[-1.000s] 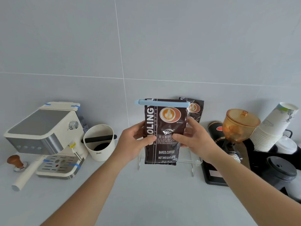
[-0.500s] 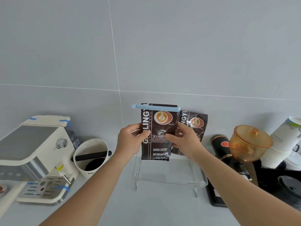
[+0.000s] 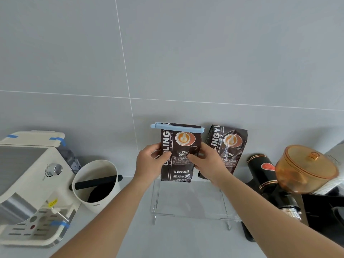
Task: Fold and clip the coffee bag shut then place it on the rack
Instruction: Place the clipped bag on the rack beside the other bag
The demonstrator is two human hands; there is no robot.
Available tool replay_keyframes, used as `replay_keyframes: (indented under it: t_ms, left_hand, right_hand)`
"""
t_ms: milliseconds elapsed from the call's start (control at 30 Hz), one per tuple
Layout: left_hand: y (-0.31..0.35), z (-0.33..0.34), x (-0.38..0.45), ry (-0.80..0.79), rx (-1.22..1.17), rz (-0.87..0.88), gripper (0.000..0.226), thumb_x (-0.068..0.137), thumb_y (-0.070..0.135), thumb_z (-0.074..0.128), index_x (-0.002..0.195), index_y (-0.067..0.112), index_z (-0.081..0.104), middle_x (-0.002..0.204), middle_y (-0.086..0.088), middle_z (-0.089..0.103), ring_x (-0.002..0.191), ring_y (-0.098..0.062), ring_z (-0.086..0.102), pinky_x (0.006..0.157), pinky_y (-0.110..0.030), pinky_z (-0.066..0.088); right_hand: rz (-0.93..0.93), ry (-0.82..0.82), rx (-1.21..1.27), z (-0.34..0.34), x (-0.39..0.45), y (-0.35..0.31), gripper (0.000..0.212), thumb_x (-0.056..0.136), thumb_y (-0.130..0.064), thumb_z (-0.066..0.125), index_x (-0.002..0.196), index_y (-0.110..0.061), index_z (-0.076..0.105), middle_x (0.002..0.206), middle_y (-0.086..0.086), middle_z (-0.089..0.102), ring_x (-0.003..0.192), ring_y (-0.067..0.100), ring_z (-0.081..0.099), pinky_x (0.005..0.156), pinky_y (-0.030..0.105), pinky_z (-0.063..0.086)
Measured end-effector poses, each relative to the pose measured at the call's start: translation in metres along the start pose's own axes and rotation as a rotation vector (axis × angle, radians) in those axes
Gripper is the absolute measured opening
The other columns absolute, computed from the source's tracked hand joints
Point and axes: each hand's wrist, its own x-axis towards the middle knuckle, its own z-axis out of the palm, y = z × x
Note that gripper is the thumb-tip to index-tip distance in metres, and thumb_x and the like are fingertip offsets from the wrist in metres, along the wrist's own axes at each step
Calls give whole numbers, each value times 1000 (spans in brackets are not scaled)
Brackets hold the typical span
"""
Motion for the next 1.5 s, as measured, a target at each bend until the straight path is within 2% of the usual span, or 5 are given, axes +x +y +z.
replay_keyframes:
  t_ms: [467,600,867,1133,1500]
  left_hand:
    - [-27,17,14,64,7,-73,27,85,24,72,111,19,69,111,-1,71,99,-13,68,83,-44,60]
    - [-25,19,20,77,26,-52,24,84,21,72,108,18,71,109,0,72,98,-13,69,85,-44,59]
    - [-24,20,28,56,19,-48,22,84,21,72,106,21,68,110,1,71,102,-11,67,83,-37,58]
    - [-39,9,17,25,-36,-98,38,81,19,73,118,25,63,113,9,69,98,-3,68,87,-32,56]
    - [-51,13,5,23,-32,-81,40,83,3,69,116,27,68,110,17,71,100,-7,70,76,-19,57]
  right_hand:
    - [52,85,79,15,8,15,44,81,-28,70,94,-63,47,106,-27,63,94,-8,62,85,33,54]
    - [30,76,136,16,10,14,44,84,-22,69,116,-43,48,105,-27,62,86,-19,61,74,21,49]
    - [23,87,187,17,11,8,44,83,-19,68,116,-41,50,113,-14,68,95,6,66,86,40,58]
    - [14,31,208,26,-14,17,50,87,-16,62,117,-55,51,109,-39,64,104,-20,54,87,19,42]
    - [52,3,276,31,-21,30,59,91,-9,58,138,-41,43,123,-25,64,115,-8,56,101,31,43]
